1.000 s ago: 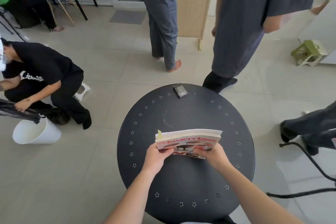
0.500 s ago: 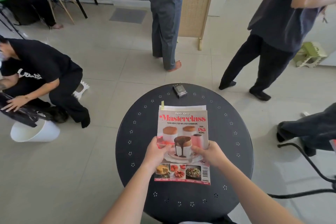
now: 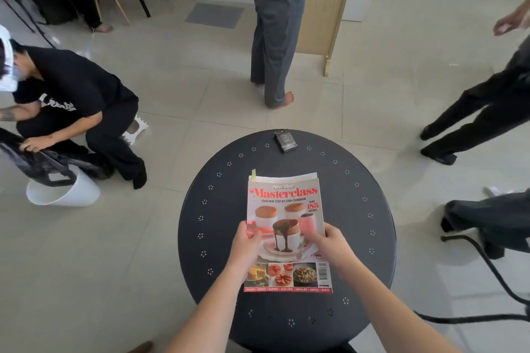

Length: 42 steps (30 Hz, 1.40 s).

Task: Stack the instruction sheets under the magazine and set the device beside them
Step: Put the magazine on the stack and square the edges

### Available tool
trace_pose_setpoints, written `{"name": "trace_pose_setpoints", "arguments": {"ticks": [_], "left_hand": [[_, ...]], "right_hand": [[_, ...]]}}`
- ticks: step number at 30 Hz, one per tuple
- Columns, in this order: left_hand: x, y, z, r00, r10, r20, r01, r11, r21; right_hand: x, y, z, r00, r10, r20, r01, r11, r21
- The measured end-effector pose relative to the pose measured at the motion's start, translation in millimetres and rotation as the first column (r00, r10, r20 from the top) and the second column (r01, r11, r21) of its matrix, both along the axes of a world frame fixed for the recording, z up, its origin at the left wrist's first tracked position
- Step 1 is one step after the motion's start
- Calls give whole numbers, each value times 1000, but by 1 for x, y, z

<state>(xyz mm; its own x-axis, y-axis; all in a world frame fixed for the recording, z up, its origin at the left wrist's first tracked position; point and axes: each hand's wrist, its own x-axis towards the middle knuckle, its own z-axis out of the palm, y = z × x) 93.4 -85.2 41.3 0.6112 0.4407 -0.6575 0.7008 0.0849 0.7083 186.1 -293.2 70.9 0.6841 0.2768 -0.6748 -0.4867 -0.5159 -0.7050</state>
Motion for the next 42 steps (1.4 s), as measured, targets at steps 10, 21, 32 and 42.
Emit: {"name": "trace_pose_setpoints", "arguments": {"ticks": [10,21,32,42], "left_hand": [[-2,23,-10,997,67,-47,-63,995,82],[-17,99,-47,994,2,-110,14,990,143],[-11,128,-69,991,-78,-109,102,966,237],[-13,131,-73,980,-131,-150,179,912,369]], "right_hand": [[18,24,5,969,229,-94,-234,971,-47],[5,94,-39,963,233,-137,-246,965,-91],[6,113,-65,974,212,-83,-225,952,-206],[5,113,-75,979,203,-14,-198,931,-307]]}}
